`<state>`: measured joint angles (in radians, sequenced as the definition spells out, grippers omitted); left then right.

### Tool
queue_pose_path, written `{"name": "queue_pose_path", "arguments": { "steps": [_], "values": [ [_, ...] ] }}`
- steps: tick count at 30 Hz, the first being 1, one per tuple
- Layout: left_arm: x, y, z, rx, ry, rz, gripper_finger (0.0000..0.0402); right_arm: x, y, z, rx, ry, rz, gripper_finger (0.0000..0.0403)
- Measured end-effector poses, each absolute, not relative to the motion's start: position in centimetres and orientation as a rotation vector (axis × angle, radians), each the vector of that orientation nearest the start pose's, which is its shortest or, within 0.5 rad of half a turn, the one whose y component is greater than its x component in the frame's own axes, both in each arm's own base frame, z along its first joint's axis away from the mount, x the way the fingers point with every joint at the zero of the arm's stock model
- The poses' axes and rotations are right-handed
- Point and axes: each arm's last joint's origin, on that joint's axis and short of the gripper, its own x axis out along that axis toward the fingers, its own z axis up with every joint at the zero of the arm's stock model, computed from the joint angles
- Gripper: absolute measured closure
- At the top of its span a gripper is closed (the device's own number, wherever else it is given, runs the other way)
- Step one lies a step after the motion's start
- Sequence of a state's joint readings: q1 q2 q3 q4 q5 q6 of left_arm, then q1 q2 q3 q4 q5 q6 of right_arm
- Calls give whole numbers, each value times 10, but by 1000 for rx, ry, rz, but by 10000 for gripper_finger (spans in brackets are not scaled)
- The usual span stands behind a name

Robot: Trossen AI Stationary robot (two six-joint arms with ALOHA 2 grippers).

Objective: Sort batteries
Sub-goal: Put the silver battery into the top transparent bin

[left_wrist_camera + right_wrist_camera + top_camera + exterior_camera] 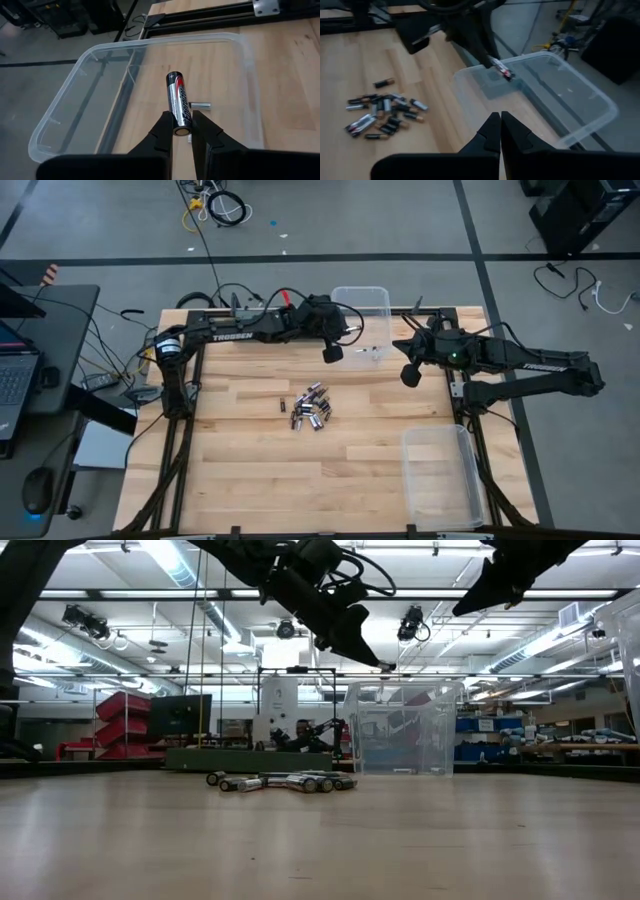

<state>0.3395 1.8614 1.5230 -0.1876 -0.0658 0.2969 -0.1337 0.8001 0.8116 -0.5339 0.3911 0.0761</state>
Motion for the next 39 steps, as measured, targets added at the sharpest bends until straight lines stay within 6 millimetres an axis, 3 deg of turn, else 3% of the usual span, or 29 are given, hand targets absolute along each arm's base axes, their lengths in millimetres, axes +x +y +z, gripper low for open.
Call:
{"name": "queue_pose_path", "arguments": {
  "steps": [13,30,39],
  "values": [
    [396,162,279,177,623,358,371,158,-37,309,2,503,-586,402],
    [396,155,275,148,672,338,370,155,-49,308,-3,512,-659,402],
    [400,151,279,159,626,335,366,163,-52,283,-62,462,-654,402]
  ]
}}
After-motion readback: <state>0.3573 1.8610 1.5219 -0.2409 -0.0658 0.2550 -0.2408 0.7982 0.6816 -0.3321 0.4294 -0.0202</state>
